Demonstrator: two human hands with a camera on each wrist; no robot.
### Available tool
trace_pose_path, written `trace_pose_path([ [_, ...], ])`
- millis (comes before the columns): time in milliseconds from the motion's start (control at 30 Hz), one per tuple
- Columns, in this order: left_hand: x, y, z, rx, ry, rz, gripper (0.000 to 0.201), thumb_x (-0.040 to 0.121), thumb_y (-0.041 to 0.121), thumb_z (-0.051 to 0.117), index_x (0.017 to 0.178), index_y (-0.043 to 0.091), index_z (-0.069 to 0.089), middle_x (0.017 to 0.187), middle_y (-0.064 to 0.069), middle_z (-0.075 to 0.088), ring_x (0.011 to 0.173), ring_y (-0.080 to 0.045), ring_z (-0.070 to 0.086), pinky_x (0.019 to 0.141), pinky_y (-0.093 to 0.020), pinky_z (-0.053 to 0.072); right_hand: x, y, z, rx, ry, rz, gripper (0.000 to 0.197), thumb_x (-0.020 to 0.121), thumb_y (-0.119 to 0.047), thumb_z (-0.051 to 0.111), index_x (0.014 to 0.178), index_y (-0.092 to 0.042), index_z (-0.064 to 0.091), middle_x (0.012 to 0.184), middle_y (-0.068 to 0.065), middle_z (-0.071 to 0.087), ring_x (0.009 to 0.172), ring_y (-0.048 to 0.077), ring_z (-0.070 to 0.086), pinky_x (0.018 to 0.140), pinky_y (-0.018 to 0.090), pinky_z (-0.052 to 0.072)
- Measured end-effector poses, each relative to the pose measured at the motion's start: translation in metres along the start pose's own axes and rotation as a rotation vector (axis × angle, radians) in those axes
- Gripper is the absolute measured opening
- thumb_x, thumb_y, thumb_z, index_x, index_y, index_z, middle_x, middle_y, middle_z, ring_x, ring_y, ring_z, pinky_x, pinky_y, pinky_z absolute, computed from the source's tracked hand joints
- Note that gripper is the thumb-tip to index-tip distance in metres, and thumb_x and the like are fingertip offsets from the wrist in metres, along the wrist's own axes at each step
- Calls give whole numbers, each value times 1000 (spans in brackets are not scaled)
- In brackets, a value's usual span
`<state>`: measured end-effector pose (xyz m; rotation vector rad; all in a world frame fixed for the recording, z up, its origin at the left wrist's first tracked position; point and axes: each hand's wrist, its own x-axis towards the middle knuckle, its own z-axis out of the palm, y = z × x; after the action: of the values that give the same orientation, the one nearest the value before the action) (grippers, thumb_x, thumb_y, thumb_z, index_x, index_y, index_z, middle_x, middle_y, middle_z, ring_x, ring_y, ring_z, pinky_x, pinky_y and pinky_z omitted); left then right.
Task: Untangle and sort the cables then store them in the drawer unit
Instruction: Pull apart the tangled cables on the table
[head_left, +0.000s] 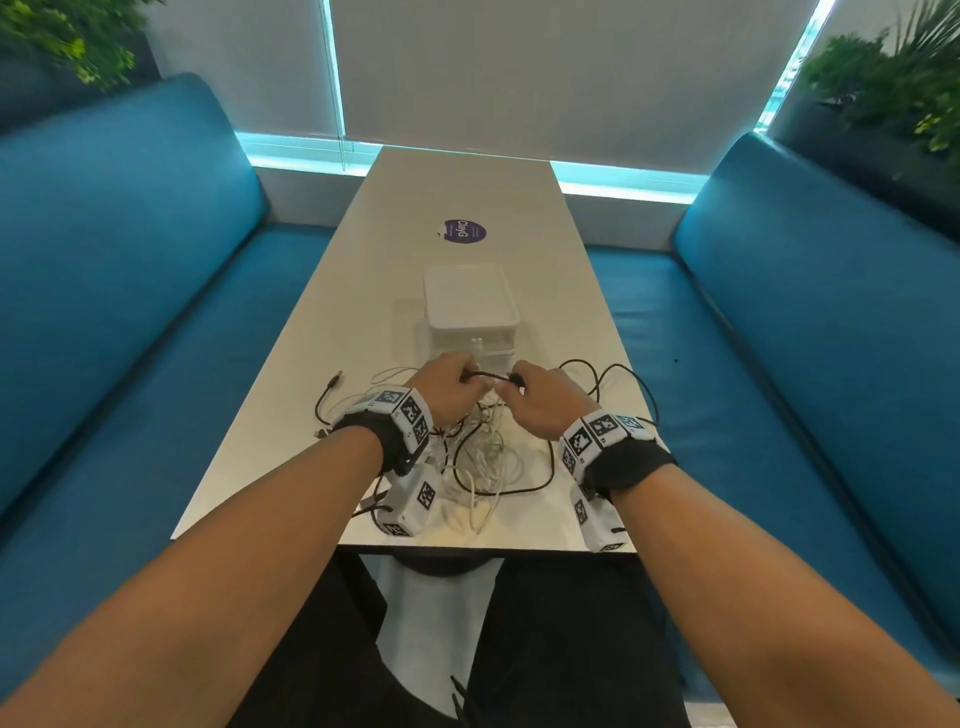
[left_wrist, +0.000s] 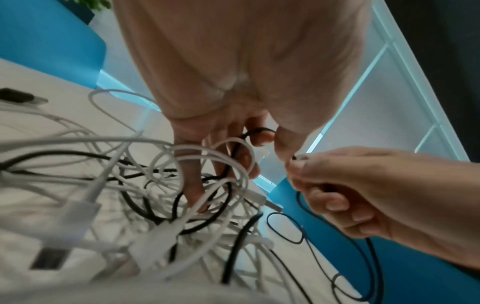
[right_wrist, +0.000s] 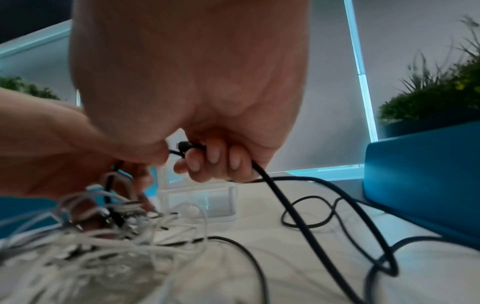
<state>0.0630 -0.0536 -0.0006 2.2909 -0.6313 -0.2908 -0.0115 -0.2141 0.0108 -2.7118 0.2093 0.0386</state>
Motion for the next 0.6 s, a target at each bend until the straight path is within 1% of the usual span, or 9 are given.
trace_pose_path([
  [67, -5, -1, -3, 53, 39, 49, 17, 94, 26, 63, 85, 14, 54, 70, 4, 55, 60, -10, 55, 50, -19, 36, -1, 7, -1, -72, 22, -1, 35, 101, -48, 39, 102, -17, 54, 95, 13, 65, 90, 34, 61, 74, 41, 49],
  [133, -9, -4, -3, 103, 36, 76, 13, 91, 19, 66, 86, 14, 56, 78, 1, 60, 72, -17, 59, 54, -17, 39, -3, 13, -1, -131, 1, 30, 36, 103, -46, 38, 107, -16, 57, 101, 14, 63, 94, 35, 60, 76, 40, 49],
  [200, -10, -9, 1, 204, -26, 77, 11, 91, 21, 66, 87, 21, 55, 93, -2, 64, 88, -24, 62, 74, -27, 49, -6, 18, 0, -192, -29, 82, 38, 103, -46, 39, 115, -15, 58, 108, 15, 61, 97, 34, 60, 76, 38, 46],
  [267, -10, -11, 7, 338, -61, 59, 8, 92, 24, 63, 92, 28, 56, 105, 0, 66, 100, -26, 61, 93, -38, 44, -7, 22, 1, -254, -46, 127, 38, 103, -46, 39, 119, -17, 58, 114, 14, 59, 101, 33, 60, 76, 36, 43],
  [300, -11, -10, 8, 400, -62, 58, 6, 94, 24, 60, 95, 30, 57, 108, 2, 66, 103, -26, 59, 97, -41, 37, -7, 23, 2, -276, -47, 146, 38, 103, -45, 39, 120, -17, 58, 116, 13, 59, 103, 33, 60, 77, 36, 43],
  [400, -10, -5, 9, 542, -55, 116, 17, 101, 22, 47, 102, 28, 63, 107, 2, 67, 99, -26, 53, 94, -40, 27, -6, 21, 6, -234, -20, 179, 36, 103, -40, 41, 124, -13, 53, 118, 16, 59, 103, 34, 60, 79, 38, 47],
  [467, -9, -3, 8, 624, -62, 151, 24, 102, 19, 43, 101, 28, 64, 103, 4, 68, 94, -24, 55, 92, -41, 24, -6, 17, 8, -119, 6, 179, 40, 102, -33, 44, 136, -11, 40, 120, 20, 57, 106, 37, 60, 85, 43, 50],
  [533, -8, -3, 8, 668, -79, 157, 26, 98, 13, 43, 102, 28, 64, 101, 5, 69, 93, -23, 59, 92, -42, 25, -6, 11, 10, -20, 45, 141, 50, 102, -27, 44, 147, -12, 28, 119, 24, 57, 107, 41, 59, 88, 46, 50],
  [600, -9, -2, 8, 684, -93, 155, 29, 96, 9, 43, 107, 26, 63, 100, 1, 67, 93, -25, 61, 87, -40, 31, -7, 5, 11, 27, 90, 55, 50, 103, -25, 42, 149, -11, 28, 112, 26, 61, 102, 42, 60, 84, 45, 50],
])
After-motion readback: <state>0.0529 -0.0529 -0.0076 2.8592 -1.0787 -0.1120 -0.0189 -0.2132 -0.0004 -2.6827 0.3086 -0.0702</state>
